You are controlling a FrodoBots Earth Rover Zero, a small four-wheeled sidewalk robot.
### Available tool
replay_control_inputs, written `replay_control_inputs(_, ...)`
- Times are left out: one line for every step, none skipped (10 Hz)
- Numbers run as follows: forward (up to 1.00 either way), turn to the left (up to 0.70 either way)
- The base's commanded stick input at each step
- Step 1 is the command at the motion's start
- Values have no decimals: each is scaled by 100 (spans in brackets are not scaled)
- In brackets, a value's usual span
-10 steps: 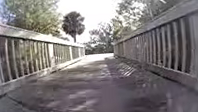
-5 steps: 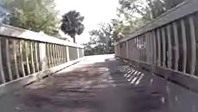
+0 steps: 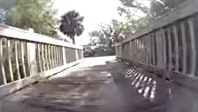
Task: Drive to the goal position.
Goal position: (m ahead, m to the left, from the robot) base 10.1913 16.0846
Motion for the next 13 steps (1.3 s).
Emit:
replay_control_inputs(85,0)
replay_control_inputs(85,0)
replay_control_inputs(85,0)
replay_control_inputs(85,0)
replay_control_inputs(85,0)
replay_control_inputs(85,0)
replay_control_inputs(85,0)
replay_control_inputs(85,0)
replay_control_inputs(85,0)
replay_control_inputs(84,0)
replay_control_inputs(81,0)
replay_control_inputs(82,0)
replay_control_inputs(82,0)
